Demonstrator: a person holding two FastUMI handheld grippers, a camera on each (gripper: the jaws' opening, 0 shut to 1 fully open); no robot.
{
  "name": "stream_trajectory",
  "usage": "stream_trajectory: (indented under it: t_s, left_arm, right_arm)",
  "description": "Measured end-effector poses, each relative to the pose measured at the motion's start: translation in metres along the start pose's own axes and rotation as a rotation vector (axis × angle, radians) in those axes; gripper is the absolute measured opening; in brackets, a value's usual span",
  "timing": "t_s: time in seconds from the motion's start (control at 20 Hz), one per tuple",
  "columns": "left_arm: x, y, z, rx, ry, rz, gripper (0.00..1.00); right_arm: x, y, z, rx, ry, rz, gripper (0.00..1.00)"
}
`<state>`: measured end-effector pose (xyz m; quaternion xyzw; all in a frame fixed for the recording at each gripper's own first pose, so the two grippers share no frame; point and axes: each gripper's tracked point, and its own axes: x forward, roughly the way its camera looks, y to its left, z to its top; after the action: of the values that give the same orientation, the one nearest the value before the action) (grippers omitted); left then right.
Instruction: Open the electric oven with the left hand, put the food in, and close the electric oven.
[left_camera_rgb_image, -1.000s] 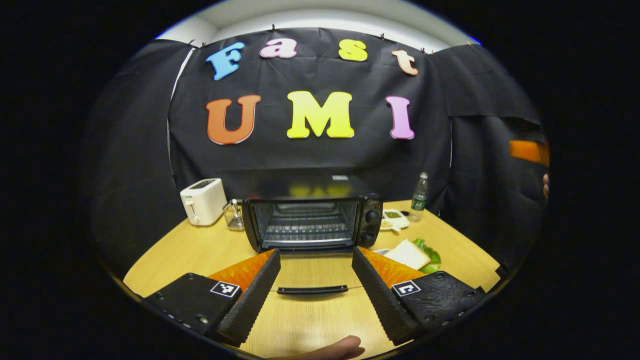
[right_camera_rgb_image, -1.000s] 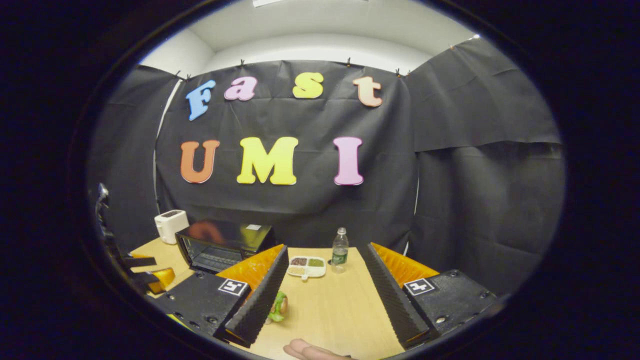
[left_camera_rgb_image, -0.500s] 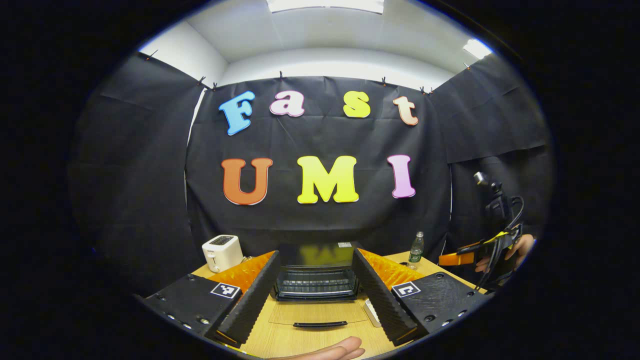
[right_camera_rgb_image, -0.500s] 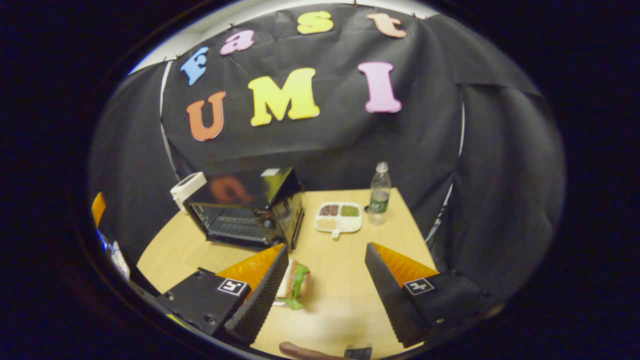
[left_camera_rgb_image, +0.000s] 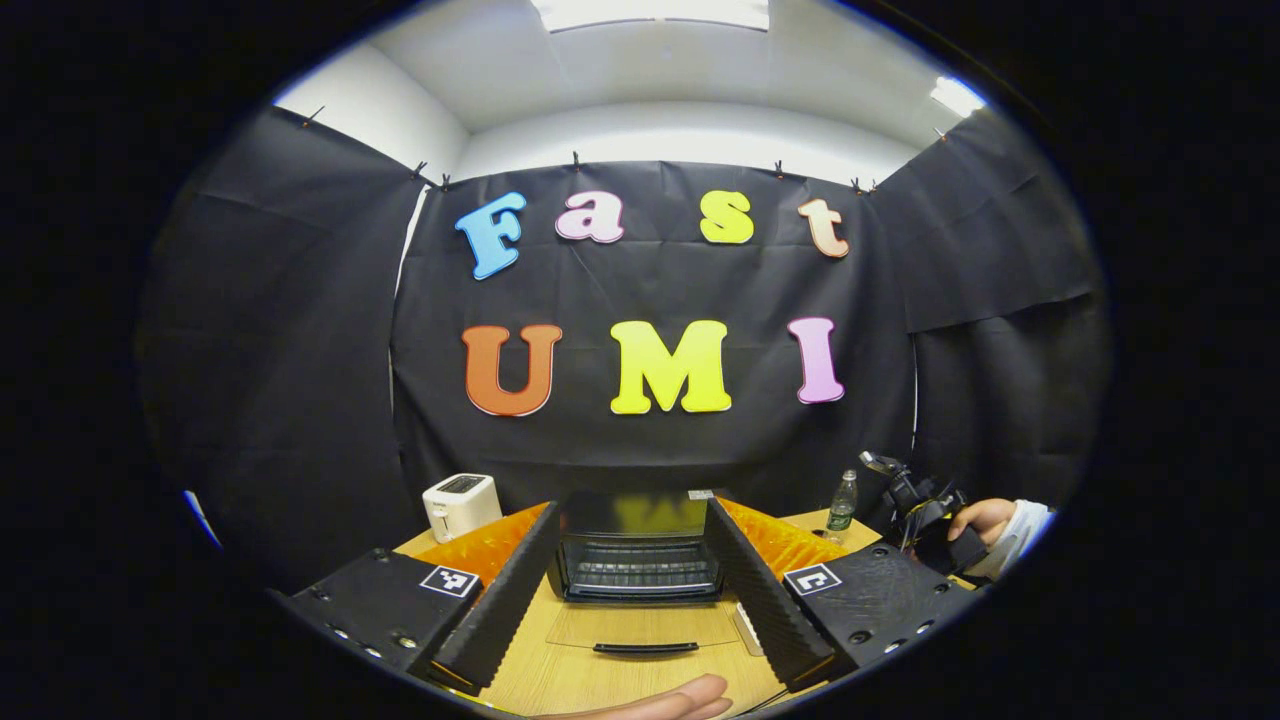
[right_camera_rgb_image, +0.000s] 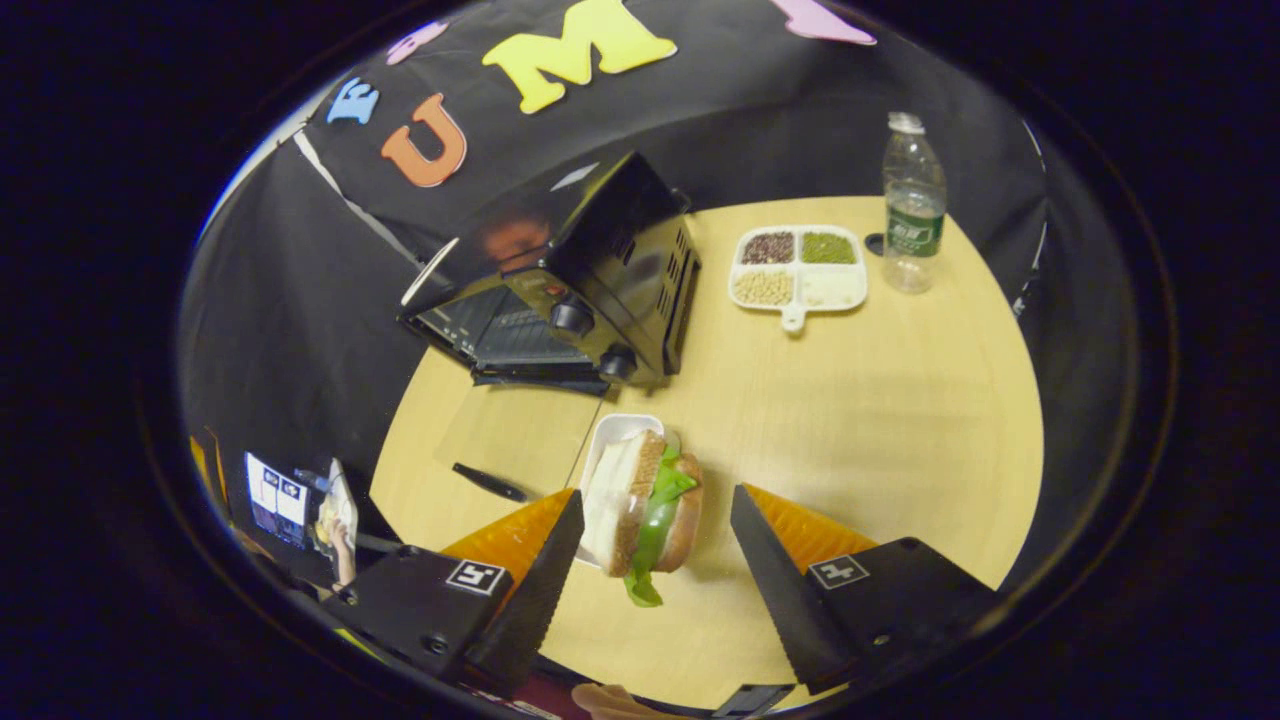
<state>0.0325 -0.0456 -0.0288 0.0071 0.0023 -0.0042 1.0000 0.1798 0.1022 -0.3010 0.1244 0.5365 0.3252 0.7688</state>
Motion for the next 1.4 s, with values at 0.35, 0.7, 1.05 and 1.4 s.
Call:
stream_trajectory:
  t_s: [0.35, 0.7, 1.05, 1.4]
  left_arm:
    - [0.007, -0.001, -0.012, 0.050, 0.044, 0.031, 0.95]
    - [0.009, -0.015, -0.017, 0.054, 0.058, -0.011, 0.95]
    - [-0.006, -0.004, -0.019, 0.041, 0.051, -0.016, 0.95]
    - [-0.024, 0.026, -0.026, 0.029, 0.046, 0.017, 0.95]
  right_arm:
    - [0.029, -0.004, -0.012, 0.142, 0.170, 0.081, 0.90]
    - [0.039, 0.003, -0.025, 0.258, 0.238, 0.183, 0.60]
    - [0.011, 0.016, -0.026, 0.263, 0.134, 0.158, 0.42]
    - [-0.004, 0.049, -0.033, 0.378, -0.089, 0.183, 0.42]
